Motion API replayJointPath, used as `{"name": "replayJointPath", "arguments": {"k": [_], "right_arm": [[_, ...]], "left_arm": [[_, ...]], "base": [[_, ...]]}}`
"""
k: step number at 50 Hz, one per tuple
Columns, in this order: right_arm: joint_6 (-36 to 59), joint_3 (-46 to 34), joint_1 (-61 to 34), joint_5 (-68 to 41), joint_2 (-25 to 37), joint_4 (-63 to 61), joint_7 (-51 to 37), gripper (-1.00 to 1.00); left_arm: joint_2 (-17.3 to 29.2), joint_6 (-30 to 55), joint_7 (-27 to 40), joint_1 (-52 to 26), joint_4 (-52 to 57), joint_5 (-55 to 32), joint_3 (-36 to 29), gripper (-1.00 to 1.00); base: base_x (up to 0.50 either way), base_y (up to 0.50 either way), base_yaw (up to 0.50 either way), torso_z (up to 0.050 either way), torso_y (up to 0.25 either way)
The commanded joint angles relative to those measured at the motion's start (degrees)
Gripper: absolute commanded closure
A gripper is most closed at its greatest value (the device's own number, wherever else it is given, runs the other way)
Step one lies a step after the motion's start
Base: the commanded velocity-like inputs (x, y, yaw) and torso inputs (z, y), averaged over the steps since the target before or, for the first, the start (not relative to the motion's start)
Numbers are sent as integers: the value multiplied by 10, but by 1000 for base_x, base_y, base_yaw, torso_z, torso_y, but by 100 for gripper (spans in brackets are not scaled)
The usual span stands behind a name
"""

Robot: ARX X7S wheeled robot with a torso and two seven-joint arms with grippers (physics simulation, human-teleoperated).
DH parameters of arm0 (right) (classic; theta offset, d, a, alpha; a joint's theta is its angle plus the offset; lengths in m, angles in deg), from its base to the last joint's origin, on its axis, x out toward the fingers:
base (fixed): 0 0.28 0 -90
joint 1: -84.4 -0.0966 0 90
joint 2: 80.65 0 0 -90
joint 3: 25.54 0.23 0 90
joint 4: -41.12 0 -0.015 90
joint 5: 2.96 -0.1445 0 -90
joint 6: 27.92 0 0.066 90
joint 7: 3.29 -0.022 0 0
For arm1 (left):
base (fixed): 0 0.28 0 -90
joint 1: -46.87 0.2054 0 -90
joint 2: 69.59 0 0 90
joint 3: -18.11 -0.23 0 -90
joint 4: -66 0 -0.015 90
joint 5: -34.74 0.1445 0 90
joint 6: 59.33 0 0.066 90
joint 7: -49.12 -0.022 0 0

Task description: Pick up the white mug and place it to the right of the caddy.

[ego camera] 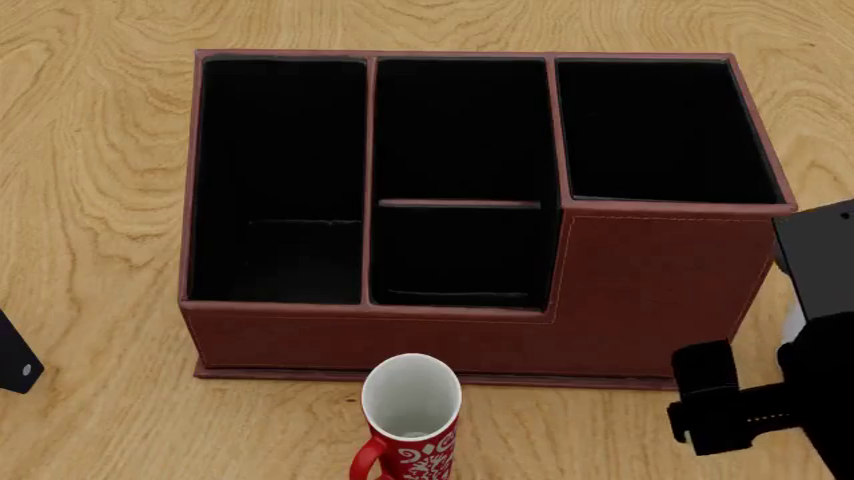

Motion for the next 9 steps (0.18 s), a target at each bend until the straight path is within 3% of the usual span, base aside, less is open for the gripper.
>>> {"name": "replayJointPath", "arguments": {"k": [1, 9], "right_arm": [[22, 13, -28, -70, 5, -59, -70, -100], [17, 22, -28, -129, 17, -100, -122, -100]], "left_arm": [[3, -3, 3, 7, 3, -2, 3, -100], [6, -3, 6, 8, 8, -6, 6, -100]], "base": [[0, 0, 0, 0, 0], [0, 0, 0, 0, 0]]}}
